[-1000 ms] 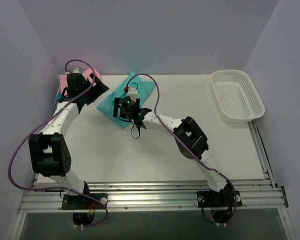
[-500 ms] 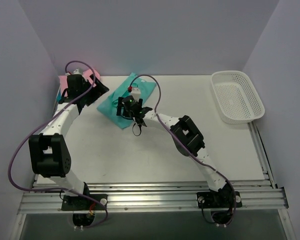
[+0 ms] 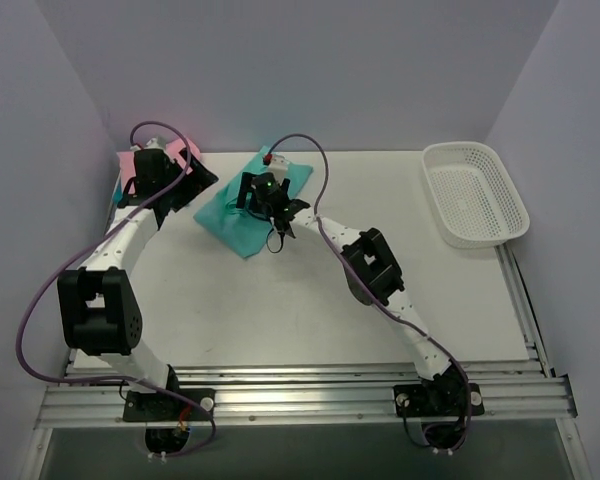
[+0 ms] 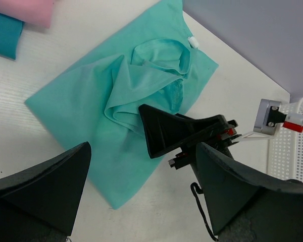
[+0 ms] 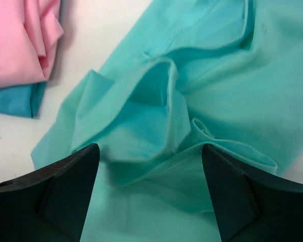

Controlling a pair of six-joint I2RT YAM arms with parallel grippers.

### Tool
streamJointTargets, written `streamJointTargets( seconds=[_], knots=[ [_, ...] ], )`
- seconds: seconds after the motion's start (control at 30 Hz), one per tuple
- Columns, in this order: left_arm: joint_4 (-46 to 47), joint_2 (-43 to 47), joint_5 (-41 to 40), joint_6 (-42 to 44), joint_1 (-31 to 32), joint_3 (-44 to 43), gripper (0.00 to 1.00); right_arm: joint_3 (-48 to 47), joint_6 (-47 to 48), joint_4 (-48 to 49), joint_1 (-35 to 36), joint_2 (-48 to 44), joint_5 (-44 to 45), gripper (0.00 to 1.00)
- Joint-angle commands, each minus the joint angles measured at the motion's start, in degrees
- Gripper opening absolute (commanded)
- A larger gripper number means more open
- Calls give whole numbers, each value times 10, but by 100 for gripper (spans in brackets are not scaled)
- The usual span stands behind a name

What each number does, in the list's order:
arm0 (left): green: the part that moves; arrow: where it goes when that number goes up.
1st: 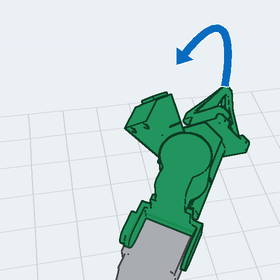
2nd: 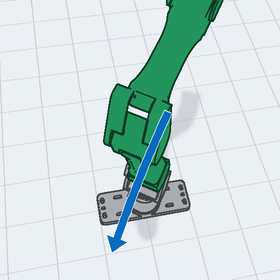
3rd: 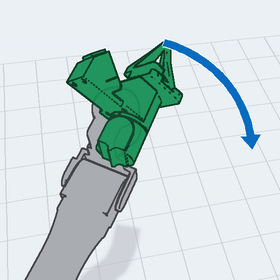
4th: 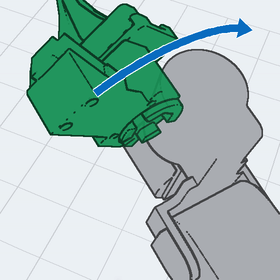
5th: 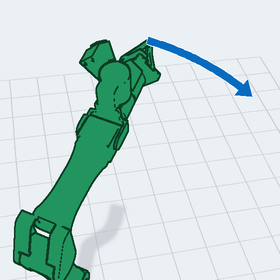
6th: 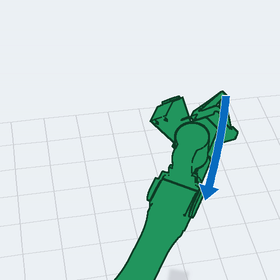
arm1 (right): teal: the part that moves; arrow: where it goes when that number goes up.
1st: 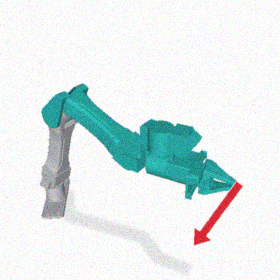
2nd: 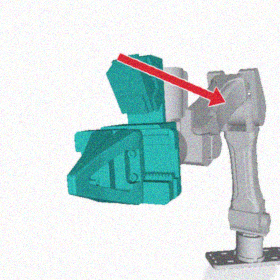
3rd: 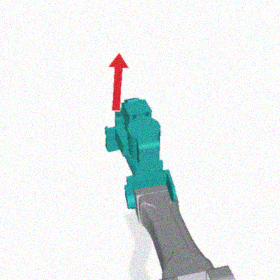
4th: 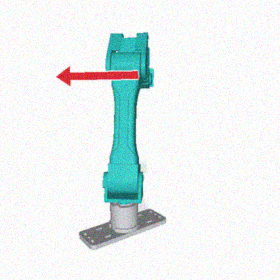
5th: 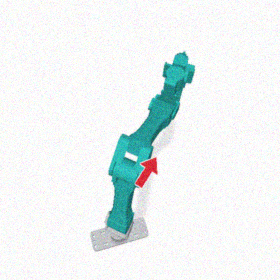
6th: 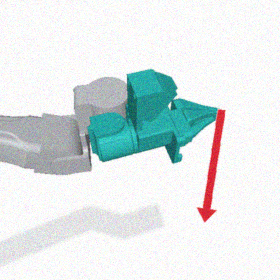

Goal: Fold and stack the t-shirts
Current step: Fold the tshirt

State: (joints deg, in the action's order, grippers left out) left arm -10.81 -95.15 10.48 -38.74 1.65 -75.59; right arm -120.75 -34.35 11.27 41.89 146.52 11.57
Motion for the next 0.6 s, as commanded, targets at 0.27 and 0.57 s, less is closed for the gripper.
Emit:
streamJointTargets(
  seconds=[0.27, 0.57],
  knots=[
    [24, 16, -12, 13, -1, -3, 94, -118, -1, 62, -95, 33, 35, 80],
    [27, 14, -14, 10, 0, 0, 94, -42, 9, 90, -103, -50, 13, 84]
  ],
)
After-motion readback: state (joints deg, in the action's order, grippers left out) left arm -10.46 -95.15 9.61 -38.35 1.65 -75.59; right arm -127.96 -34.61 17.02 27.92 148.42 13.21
